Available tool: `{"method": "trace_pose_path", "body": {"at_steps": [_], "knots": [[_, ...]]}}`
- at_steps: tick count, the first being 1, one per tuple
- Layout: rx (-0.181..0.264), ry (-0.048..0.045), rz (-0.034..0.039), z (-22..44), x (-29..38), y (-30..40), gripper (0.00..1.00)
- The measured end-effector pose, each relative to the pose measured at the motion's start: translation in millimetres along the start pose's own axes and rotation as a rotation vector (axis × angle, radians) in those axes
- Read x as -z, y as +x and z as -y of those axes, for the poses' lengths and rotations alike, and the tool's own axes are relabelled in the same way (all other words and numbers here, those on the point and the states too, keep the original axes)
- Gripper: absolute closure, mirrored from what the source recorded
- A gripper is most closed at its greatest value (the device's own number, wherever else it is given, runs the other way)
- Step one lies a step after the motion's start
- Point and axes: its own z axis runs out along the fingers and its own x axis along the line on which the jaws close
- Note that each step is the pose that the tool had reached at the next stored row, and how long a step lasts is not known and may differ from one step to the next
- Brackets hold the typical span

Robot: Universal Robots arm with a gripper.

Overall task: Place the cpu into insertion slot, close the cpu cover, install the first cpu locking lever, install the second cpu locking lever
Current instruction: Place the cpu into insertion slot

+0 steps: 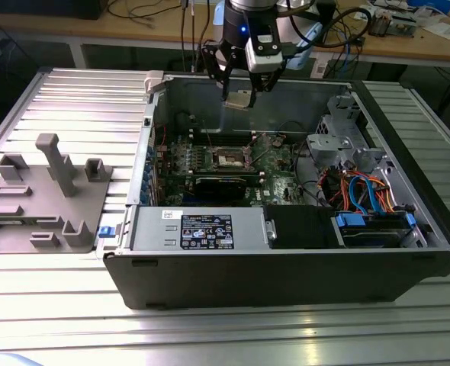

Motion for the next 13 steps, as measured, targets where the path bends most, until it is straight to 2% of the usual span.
{"method": "trace_pose_path", "body": {"at_steps": [13], "knots": [[-0.055, 0.0008, 0.0057, 0.0, -0.2, 0.0, 0.46]]}}
